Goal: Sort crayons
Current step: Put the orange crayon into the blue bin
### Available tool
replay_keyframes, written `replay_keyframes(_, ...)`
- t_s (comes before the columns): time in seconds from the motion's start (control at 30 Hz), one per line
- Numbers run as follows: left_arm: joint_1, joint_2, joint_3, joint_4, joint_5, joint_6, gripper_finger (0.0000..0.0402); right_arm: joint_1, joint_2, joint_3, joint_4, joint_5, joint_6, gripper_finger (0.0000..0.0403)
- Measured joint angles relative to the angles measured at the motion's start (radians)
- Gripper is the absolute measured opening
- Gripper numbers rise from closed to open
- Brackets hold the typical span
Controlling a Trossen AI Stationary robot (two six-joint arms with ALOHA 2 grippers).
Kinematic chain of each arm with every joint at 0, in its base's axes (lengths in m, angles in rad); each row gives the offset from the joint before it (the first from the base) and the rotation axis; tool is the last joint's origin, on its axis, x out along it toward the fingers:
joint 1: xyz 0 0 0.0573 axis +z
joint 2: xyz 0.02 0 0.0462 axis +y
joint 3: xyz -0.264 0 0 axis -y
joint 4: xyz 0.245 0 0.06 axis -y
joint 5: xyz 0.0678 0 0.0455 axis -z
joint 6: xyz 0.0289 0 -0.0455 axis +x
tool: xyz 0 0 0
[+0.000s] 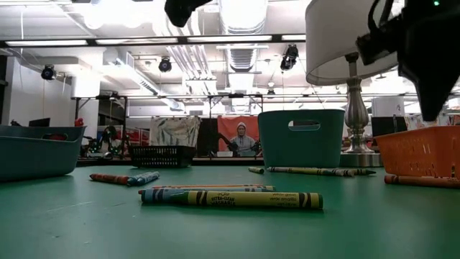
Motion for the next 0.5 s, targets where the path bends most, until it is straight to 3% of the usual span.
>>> replay_keyframes(0.13,-0.006,-0.02,0.059,-0.279,-0.001,-0.075,0.0125,0.0,0.0,-0.016,-0.002,-0.002,0.003,0.0012)
replay_keyframes(0.37,-0.011,-0.002,0.269,-1.088,0.0,-0.419,0.0125,0.0,0.0,0.023,-0.002,0.006,-0.026,0.0013)
replay_keyframes(0.5,-0.026,0.038,0.347,-1.435,0.001,-0.494,0.0125,0.0,0.0,0.047,0.0,0.009,-0.054,0.0013)
